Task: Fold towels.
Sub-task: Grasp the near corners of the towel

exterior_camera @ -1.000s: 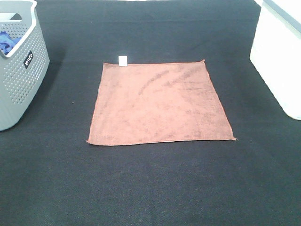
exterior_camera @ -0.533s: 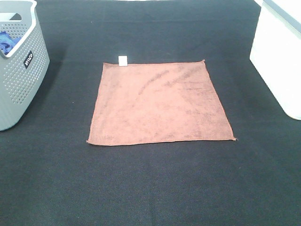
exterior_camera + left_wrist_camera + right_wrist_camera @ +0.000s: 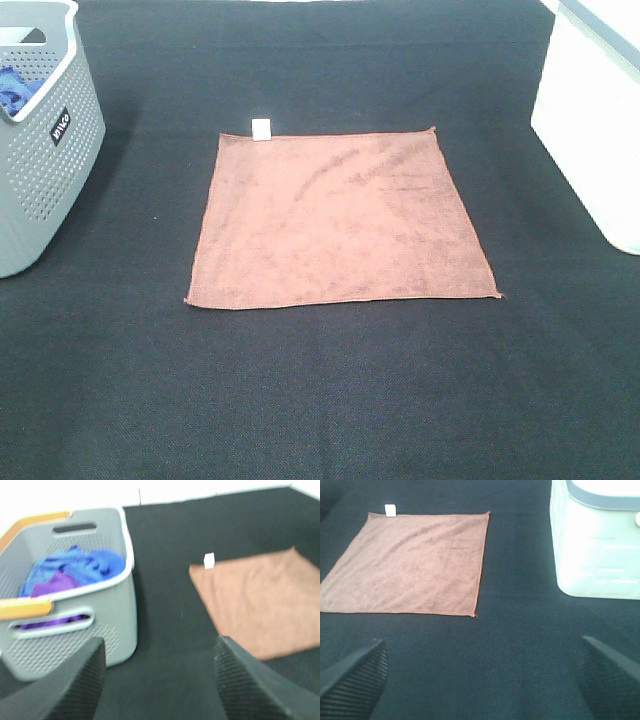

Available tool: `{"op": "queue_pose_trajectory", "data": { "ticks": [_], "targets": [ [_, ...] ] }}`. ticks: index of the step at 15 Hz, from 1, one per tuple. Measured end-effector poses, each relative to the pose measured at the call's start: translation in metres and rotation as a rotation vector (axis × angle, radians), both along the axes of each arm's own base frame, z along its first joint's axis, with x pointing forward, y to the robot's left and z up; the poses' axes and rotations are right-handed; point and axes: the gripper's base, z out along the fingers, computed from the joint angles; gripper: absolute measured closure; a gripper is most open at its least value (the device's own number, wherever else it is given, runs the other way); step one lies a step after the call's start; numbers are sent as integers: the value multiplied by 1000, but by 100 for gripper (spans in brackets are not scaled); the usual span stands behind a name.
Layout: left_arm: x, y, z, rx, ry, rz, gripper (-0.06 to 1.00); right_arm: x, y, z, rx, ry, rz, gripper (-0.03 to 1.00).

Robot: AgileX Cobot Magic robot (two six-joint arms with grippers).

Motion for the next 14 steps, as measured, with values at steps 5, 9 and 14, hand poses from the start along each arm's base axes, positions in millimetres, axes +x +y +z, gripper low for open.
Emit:
{"op": "queue_pose_trajectory", "data": {
  "ticks": [5, 9, 14],
  "targets": [
    [71, -8, -13, -280, 147, 3, 34, 64, -1, -12, 35, 227, -19, 3],
    [113, -14, -42, -333, 405, 7, 34, 104, 0, -32, 71, 377, -33, 4],
    [169, -29, -111, -420, 766, -59, 34, 166, 4, -86, 185, 589, -71, 4]
  ]
}}
